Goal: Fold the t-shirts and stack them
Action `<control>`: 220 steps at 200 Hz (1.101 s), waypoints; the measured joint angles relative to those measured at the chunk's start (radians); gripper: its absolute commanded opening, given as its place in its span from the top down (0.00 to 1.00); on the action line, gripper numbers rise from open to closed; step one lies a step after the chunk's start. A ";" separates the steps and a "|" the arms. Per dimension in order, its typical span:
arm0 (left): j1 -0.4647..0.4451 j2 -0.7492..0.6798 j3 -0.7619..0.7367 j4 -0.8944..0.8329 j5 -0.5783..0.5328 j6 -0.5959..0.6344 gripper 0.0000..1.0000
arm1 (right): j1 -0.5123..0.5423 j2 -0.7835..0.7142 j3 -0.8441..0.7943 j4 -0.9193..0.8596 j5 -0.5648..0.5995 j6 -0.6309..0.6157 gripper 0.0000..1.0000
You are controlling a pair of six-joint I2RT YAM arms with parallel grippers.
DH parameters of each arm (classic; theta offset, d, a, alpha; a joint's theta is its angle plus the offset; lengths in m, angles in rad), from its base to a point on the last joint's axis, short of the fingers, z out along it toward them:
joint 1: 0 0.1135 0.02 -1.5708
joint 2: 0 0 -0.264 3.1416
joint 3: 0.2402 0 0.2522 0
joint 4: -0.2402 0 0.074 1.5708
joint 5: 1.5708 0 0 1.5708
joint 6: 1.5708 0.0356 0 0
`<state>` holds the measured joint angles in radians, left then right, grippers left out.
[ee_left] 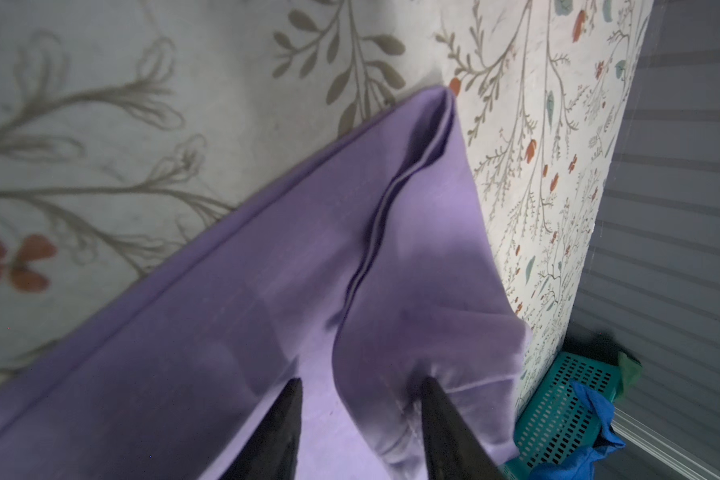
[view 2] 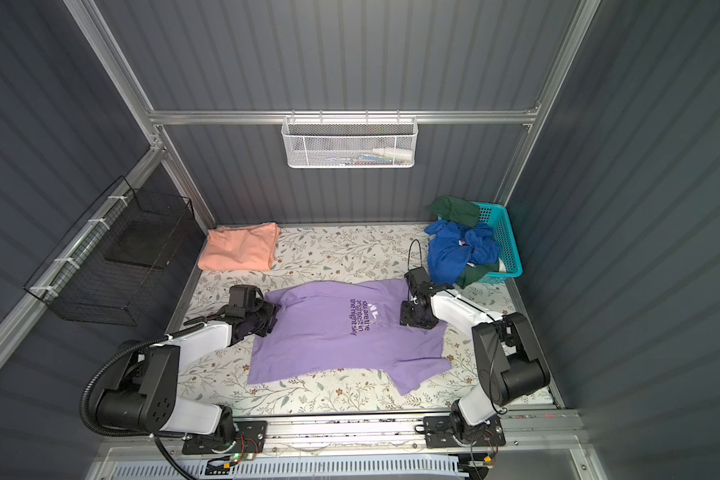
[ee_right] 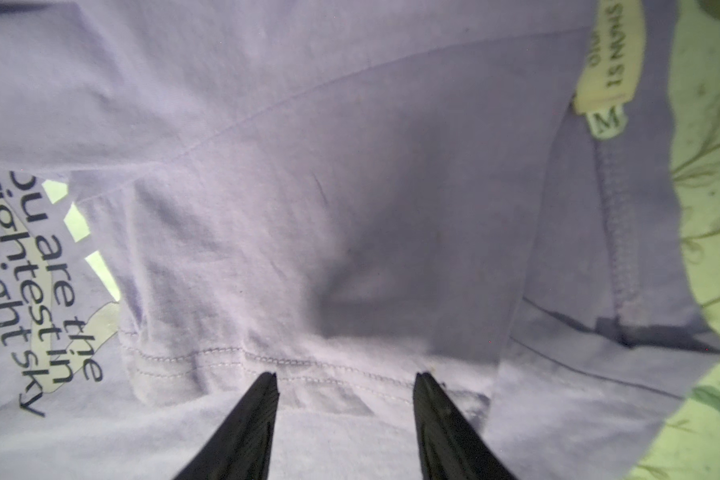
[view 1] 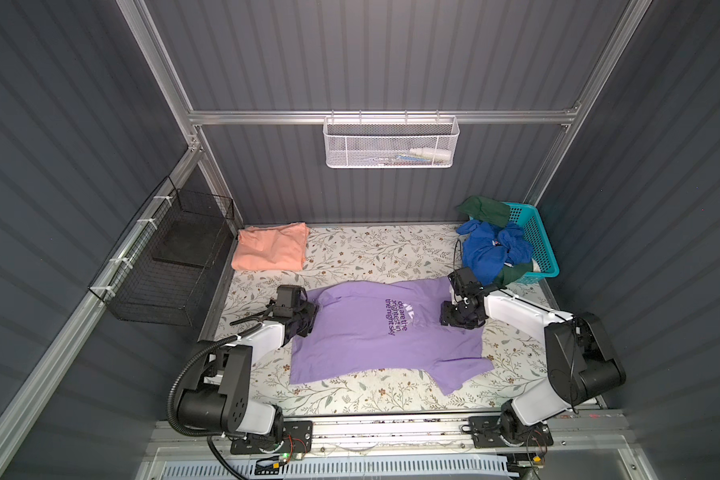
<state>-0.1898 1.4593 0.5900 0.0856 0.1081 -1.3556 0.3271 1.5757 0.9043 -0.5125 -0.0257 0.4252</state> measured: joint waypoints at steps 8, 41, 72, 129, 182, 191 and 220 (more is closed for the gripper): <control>0.000 0.007 0.000 0.010 0.002 -0.002 0.56 | 0.000 0.000 0.000 0.000 0.000 -0.001 0.46; 0.000 0.028 0.001 0.040 0.002 -0.010 0.66 | 0.000 0.000 0.000 0.000 0.000 -0.005 0.46; 0.000 0.064 0.035 0.036 0.006 0.014 0.88 | 0.000 0.004 0.000 0.000 0.000 -0.007 0.46; 0.000 0.090 0.181 -0.092 -0.039 0.172 1.00 | 0.000 0.008 0.000 0.000 0.012 -0.008 0.46; 0.002 0.100 0.335 -0.283 -0.138 0.409 1.00 | 0.000 0.033 0.003 -0.010 0.034 -0.012 0.46; 0.002 0.111 0.352 -0.296 -0.150 0.445 1.00 | 0.000 0.033 0.006 -0.012 0.035 -0.014 0.47; 0.002 0.171 0.397 -0.324 -0.184 0.570 1.00 | 0.000 0.035 0.023 -0.012 0.033 -0.015 0.47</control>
<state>-0.1879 1.6302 0.9874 -0.2382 -0.0757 -0.7853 0.3267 1.6112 0.9272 -0.5243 0.0071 0.4103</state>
